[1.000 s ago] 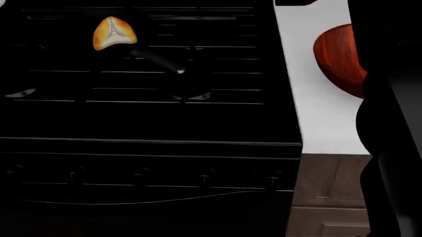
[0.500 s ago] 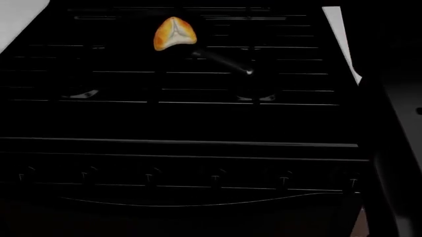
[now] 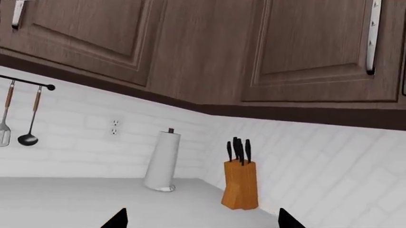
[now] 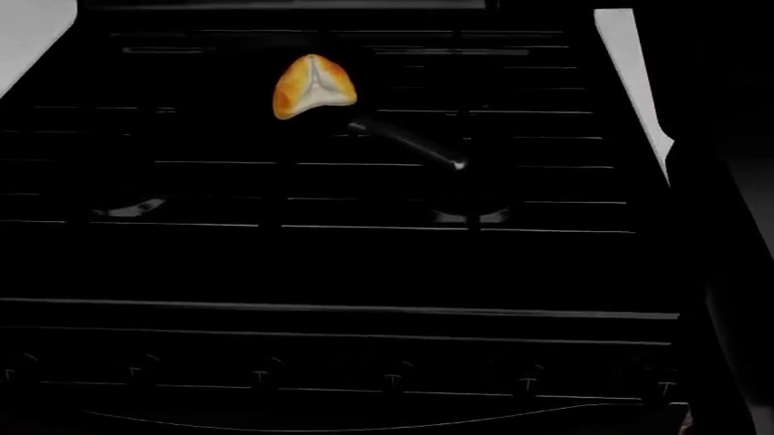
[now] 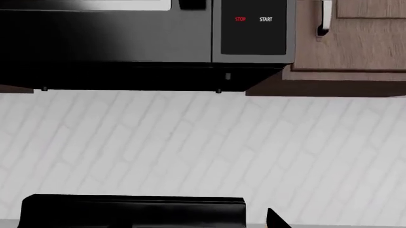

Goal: Pick the chicken breast from the pan and place it in the bowl.

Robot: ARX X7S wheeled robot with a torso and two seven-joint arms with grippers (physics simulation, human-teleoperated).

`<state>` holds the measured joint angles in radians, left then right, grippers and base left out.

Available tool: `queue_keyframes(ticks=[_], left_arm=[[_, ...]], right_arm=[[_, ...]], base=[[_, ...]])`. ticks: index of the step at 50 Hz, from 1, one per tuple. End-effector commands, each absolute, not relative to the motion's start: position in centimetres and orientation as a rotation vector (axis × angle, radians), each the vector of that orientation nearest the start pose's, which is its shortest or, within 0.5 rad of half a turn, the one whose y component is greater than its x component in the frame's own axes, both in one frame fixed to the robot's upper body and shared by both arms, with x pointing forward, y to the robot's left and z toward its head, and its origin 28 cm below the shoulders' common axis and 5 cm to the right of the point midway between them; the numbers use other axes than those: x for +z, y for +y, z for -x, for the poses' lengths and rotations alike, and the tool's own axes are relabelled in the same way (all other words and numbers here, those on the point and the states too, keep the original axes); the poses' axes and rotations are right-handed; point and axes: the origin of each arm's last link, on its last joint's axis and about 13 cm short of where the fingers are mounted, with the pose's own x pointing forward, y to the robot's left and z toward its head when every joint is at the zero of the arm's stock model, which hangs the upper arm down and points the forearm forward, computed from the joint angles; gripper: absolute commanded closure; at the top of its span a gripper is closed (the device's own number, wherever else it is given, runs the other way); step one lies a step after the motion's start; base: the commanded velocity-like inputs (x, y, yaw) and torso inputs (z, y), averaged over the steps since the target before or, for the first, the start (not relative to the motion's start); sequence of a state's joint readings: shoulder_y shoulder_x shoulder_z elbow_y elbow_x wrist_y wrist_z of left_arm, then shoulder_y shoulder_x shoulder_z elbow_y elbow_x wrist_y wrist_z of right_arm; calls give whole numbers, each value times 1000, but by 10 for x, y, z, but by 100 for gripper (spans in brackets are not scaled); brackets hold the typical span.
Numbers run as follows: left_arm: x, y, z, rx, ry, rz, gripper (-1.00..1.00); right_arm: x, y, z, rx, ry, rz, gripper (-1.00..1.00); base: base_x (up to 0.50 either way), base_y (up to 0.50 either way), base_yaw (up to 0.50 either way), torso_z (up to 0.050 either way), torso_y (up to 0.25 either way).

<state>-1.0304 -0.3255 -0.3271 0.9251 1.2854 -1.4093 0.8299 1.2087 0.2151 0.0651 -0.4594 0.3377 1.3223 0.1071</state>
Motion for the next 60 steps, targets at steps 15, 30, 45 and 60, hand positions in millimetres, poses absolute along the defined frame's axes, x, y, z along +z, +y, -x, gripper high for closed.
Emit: queue_keyframes(ticks=[15, 30, 45, 60], left_arm=[[295, 343, -143, 917, -416, -56, -100], [293, 339, -145, 896, -413, -71, -100], [290, 338, -148, 896, -407, -79, -100], [289, 338, -149, 895, -403, -81, -100]], right_arm=[[350, -133, -281, 46, -340, -14, -100], [346, -137, -281, 49, -333, -34, -100], [343, -138, -284, 41, -318, -47, -100], [341, -139, -285, 50, -313, -50, -100]], base=[[249, 0, 0, 0, 0], [251, 0, 0, 0, 0], [253, 0, 0, 0, 0], [261, 0, 0, 0, 1]])
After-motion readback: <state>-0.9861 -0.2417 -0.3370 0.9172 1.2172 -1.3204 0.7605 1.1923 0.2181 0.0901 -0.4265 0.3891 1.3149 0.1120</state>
